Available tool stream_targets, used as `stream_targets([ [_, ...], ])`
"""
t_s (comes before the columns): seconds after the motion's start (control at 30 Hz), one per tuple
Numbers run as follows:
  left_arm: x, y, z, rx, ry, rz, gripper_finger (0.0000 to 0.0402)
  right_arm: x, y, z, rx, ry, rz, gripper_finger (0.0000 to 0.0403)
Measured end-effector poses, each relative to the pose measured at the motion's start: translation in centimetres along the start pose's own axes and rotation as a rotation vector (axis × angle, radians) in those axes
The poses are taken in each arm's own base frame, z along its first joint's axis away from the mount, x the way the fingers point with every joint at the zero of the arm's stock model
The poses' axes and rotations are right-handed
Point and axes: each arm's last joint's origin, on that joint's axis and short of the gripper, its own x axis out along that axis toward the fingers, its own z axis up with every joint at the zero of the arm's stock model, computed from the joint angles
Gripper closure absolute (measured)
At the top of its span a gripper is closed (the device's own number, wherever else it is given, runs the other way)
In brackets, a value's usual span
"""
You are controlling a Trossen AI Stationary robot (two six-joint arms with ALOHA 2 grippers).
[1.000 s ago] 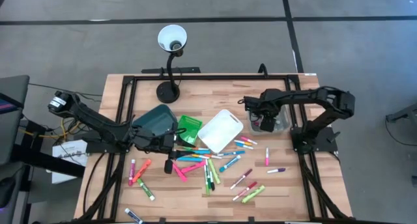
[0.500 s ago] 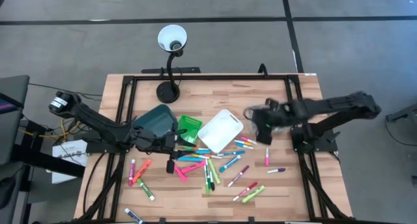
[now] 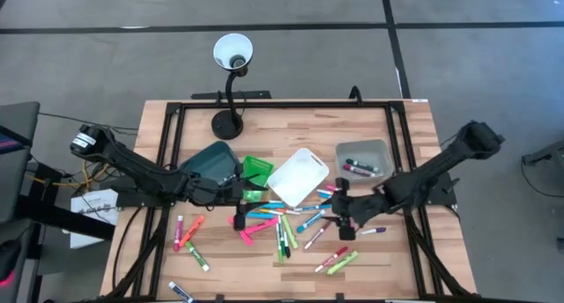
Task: Pick & Place Markers
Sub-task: Put the light blue marker pen into the gray bin
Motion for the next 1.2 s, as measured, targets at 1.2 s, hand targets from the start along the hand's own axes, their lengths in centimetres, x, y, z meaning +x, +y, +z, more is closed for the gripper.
stream_targets([
  [1.2,-0.4,0.2,0.5,-0.029,-0.02,-0.001,0.0231,6.3,-2.3,1.5,-0.07,0.248,0.175,0.0347],
])
